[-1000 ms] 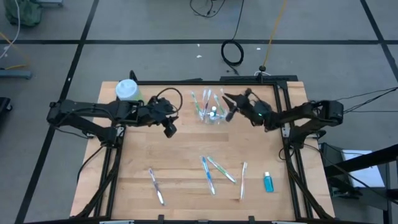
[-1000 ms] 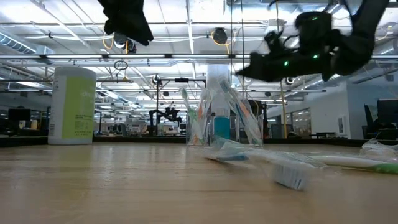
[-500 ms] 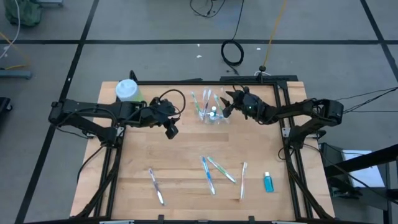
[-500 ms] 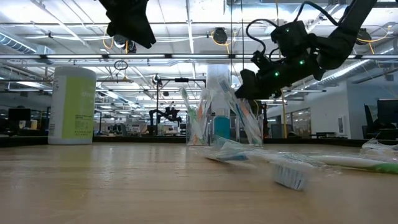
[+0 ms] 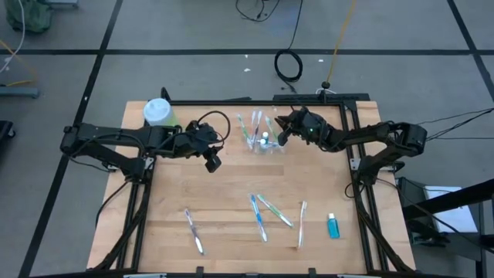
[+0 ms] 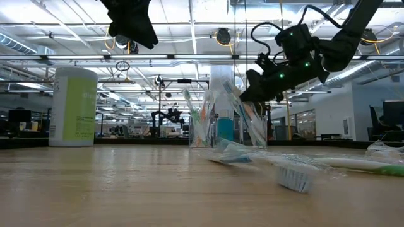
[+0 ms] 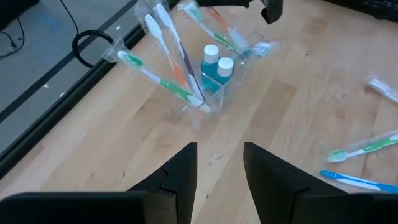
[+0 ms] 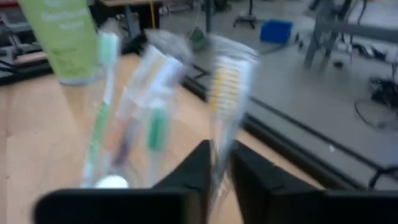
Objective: Pick & Place toothbrushing station
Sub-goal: Put the top orange toothbrush into the transparent organizer
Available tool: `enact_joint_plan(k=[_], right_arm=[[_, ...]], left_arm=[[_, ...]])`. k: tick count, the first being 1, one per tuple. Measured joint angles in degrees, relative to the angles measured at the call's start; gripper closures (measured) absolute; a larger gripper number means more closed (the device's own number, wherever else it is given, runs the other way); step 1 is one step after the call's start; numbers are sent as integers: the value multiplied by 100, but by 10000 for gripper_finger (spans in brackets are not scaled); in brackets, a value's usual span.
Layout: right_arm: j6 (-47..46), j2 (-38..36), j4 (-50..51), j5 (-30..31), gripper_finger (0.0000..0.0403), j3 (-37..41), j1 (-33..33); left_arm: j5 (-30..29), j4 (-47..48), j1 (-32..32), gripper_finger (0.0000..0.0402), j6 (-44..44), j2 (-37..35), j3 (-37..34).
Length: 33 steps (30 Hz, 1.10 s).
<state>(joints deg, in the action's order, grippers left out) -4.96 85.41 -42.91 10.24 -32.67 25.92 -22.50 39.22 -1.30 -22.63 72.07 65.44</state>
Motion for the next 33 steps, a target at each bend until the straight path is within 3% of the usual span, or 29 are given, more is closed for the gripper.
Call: enact_joint_plan(k=[3,6,11,17,23,27,33], right_arm=[[235,-2,-236,5,389,0,-126],[269,-2,-273,185,383,4,-336],[714,-2,-492,1634,390,143,-914],[826,-2,-1924,2798,385,911,-1416],[756,-2,-2755,2654,385,1614,-1441],[1159,-2,-2882,2266,378,1742,-1441],[999,-2,-2775,2272,359,1751,-1441]], left_arm=[[-2,0,0,266,-2,0,0],[-2,0,0,266,-4,0,0],[-2,0,0,265,-7,0,0],[-4,0,0,266,-23,0,1],[-4,-2,0,265,-66,0,1],[-4,-4,0,265,-64,0,0],[-4,-4,0,266,-191,0,1]])
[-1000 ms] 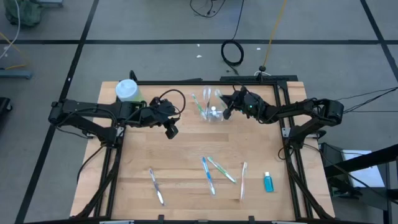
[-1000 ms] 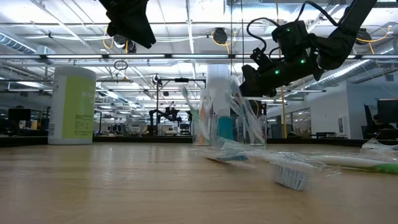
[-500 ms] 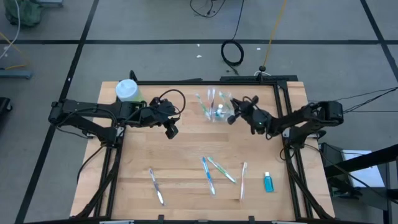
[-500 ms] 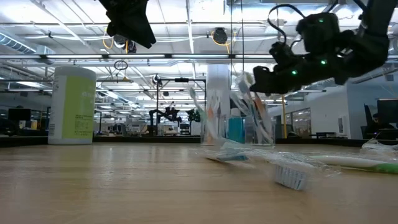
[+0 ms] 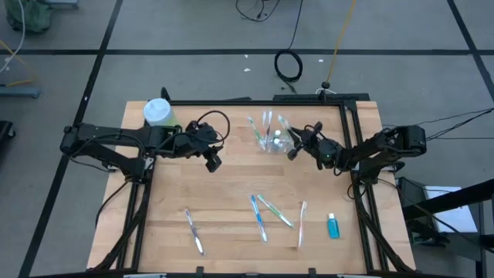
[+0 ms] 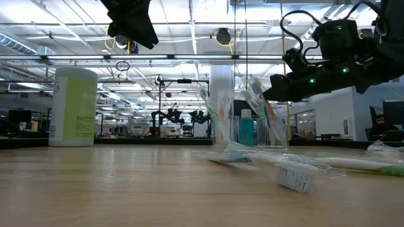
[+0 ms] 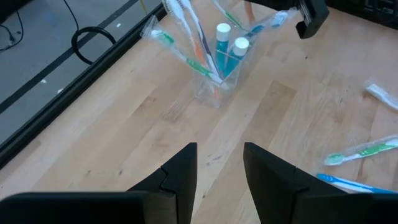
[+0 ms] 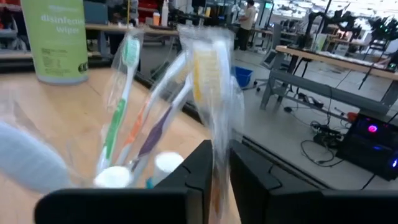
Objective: Pick & Place toothbrushing station
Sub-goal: Put the top orange toothbrush into the transparent organizer, then put the violet toothbrush into the transparent organizer
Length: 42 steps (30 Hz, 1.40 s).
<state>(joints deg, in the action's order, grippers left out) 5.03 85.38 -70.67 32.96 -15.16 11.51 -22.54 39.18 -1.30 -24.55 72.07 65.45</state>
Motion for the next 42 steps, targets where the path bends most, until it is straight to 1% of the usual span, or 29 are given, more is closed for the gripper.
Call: enact_joint_plan(k=[5,8,12,19,21,26,29,32,34,37,40,42], right_arm=[[-123,0,80,1,335,4,0],[-98,0,-52,1,320,4,0],[97,0,-163,21,301,2,0],[207,0,-203,321,274,2,-2],[186,0,-213,333,270,2,-2],[415,0,-258,323,269,2,-2],[641,0,-411,322,272,2,-2],[661,2,-573,320,272,2,-2],[717,1,-707,311,272,2,5],[1079,0,-960,307,272,2,15],[1515,1,-1203,304,273,2,15],[1653,0,-1321,304,273,2,15]], left_arm=[[105,2,0,265,-56,0,-1],[380,58,-14,265,-224,0,0],[827,461,-174,265,-748,39,0],[1165,1526,-881,266,-2231,262,-7],[1283,1683,-1088,266,-2673,390,-10],[1927,1903,-1550,266,-4048,804,0],[2235,1986,-1853,265,-4641,1142,-2],[2548,2193,-2022,264,-5226,1530,-6],[2809,2245,-2086,257,-5470,1763,-9],[3296,2232,-2141,233,-5828,2068,-9],[3718,2225,-2185,198,-6135,2320,-9],[3946,2246,-2249,170,-6516,2459,-9]])
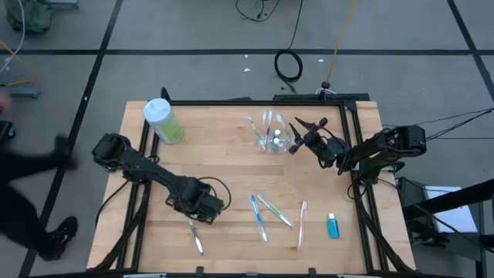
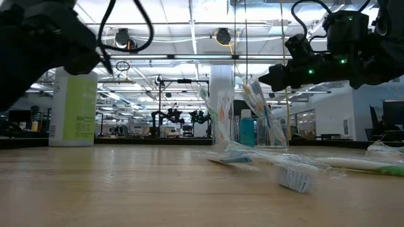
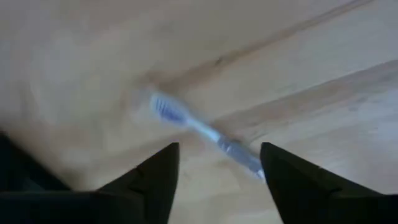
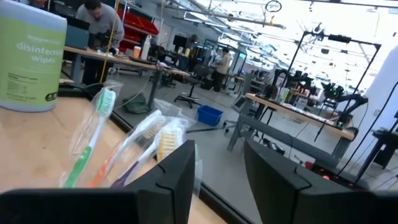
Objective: Pick & Place toothbrushing station
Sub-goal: Put the violet toothbrush into the transparent organizer
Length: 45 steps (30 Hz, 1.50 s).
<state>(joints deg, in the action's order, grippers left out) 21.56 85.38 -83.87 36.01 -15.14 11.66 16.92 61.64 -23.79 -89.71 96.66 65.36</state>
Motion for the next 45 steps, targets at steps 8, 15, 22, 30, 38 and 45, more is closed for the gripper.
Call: enact_joint_plan(k=[8,15,22,30,38,45], right_arm=[[80,0,-121,-4,273,-2,2],[71,2,-120,-7,273,-2,2],[22,2,-120,-7,273,-2,2],[57,2,-118,-9,273,-2,2],[59,0,-118,-9,273,-2,2],[59,1,-118,-9,273,-2,4]], left_arm=[[-163,7,-491,82,-1566,499,4],[103,-487,-638,79,-1603,1065,-192],[-13,-682,-576,179,-1327,1200,-231],[-207,-1271,-396,326,36,1208,-264],[-1143,-1129,-90,393,525,620,-323],[-4468,-1256,154,396,760,-1021,-292]])
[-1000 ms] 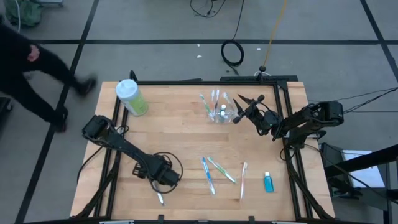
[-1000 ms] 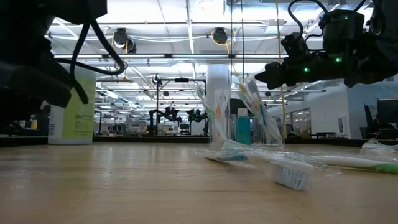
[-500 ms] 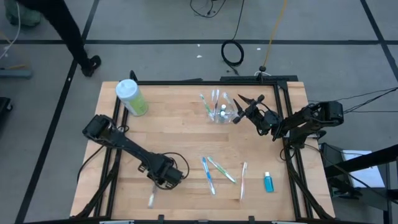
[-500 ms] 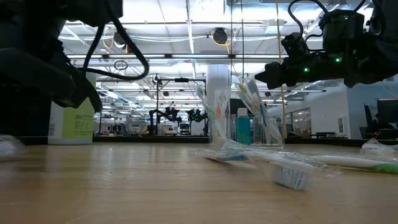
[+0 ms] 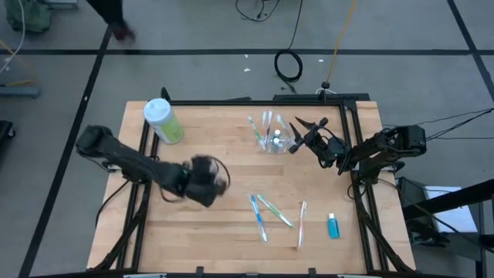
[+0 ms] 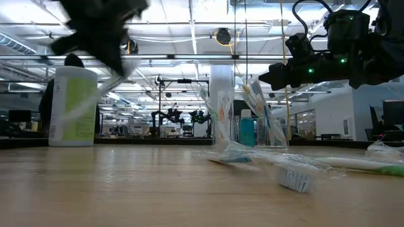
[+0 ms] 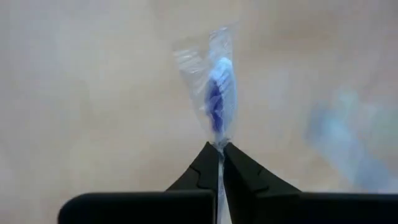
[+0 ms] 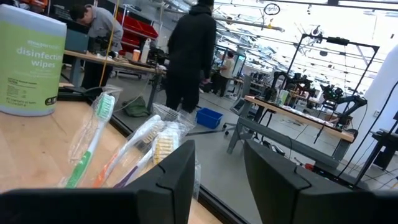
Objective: Pick & Place toothbrushing station
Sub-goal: Put the violet toothbrush into the transparent organizer
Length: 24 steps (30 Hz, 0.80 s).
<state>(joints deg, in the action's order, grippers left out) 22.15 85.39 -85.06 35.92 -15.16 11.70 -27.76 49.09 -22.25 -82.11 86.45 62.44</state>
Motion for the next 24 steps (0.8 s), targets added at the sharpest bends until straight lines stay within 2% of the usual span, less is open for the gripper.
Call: enact_joint_plan(k=[3,5,8,10,12,16,20,22,24], right_arm=[[0,0,-2,0,273,0,1],[0,1,0,0,273,0,1],[0,1,-2,0,273,0,1],[0,0,-2,-1,273,0,11],[-16,1,-11,-13,273,0,44],[-169,0,-2,-13,273,-2,108],[-351,0,-4,-15,273,-2,110],[-345,0,1,-17,273,-2,110],[-339,1,0,-17,273,-2,110]], left_arm=[[-2534,-432,-27,391,645,-508,5],[-3962,-900,-48,388,1393,-649,6],[-5410,-2103,42,391,2671,-650,8],[-5749,-3008,223,396,3373,-538,17],[-5457,-3664,474,396,3984,-390,18],[-3493,-5051,1165,390,5433,31,12],[-1841,-7040,1812,397,6923,607,12],[-1235,-8006,2095,395,7495,876,13],[-1054,-8543,2348,391,7714,1079,15]])
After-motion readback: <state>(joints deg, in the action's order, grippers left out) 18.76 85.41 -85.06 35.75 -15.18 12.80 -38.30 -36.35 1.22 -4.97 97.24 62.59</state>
